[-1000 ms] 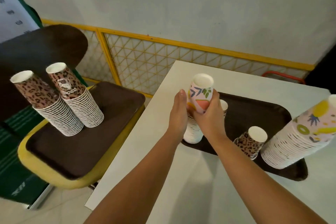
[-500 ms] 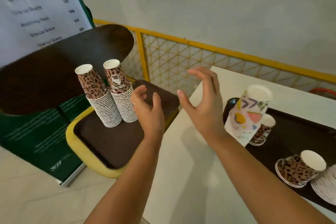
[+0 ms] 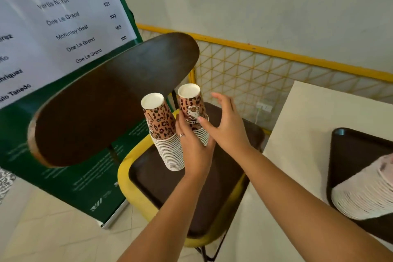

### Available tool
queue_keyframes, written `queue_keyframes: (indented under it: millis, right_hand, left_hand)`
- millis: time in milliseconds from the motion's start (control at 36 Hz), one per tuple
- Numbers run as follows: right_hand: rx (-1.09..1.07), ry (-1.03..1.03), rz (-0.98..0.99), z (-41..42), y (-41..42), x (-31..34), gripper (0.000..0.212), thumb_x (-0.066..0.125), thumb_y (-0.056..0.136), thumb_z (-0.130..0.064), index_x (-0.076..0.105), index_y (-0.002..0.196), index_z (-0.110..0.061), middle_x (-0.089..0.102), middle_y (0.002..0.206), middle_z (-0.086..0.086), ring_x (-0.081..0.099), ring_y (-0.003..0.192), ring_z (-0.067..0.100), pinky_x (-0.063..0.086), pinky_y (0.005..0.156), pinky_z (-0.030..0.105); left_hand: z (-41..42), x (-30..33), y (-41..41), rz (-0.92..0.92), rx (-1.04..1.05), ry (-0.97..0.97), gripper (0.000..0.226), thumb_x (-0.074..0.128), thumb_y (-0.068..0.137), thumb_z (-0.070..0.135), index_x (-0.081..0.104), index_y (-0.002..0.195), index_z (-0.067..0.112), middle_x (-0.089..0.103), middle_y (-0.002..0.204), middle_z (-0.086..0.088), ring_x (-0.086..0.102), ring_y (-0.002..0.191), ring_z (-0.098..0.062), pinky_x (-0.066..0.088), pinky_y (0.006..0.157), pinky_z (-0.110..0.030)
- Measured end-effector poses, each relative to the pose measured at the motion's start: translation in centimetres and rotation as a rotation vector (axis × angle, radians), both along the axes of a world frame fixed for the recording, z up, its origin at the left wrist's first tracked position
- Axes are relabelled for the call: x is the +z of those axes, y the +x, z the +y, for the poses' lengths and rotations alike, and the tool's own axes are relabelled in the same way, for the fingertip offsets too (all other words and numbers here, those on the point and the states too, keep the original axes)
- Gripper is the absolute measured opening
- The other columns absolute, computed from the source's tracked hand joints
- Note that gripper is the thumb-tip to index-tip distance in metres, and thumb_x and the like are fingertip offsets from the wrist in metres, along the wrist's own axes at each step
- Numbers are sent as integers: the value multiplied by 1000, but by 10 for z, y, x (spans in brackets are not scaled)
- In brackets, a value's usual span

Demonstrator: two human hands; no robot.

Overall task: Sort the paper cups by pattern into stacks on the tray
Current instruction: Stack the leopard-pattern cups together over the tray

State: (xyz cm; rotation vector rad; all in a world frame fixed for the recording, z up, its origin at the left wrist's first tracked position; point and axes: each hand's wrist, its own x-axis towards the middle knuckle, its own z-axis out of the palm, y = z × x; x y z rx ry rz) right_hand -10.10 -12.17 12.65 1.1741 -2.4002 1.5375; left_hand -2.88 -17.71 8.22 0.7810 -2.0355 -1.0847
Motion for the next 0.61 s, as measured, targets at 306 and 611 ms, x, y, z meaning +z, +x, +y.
queue_keyframes:
  millis: [306, 611]
  right_hand:
    - [-82, -5, -115, -49, -12, -13, 68, 75, 72, -35, 42, 128, -17, 55, 122, 0, 53, 113, 12, 46, 90, 23]
    - [-165, 0, -169, -32, -11, -17, 74, 78, 65, -32, 44, 129, -14, 58, 123, 2, 55, 114, 14, 48, 92, 28]
  left_hand:
    - [-24, -22, -5, 25, -112, -44, 100, 77, 80, 17, 8, 152, 5, 20, 157, -12, 19, 147, -19, 17, 116, -17]
    - [-33, -50, -18, -91, -110, 154, 90, 85, 70, 16, 34, 143, 6, 49, 142, -8, 45, 134, -22, 34, 107, -24]
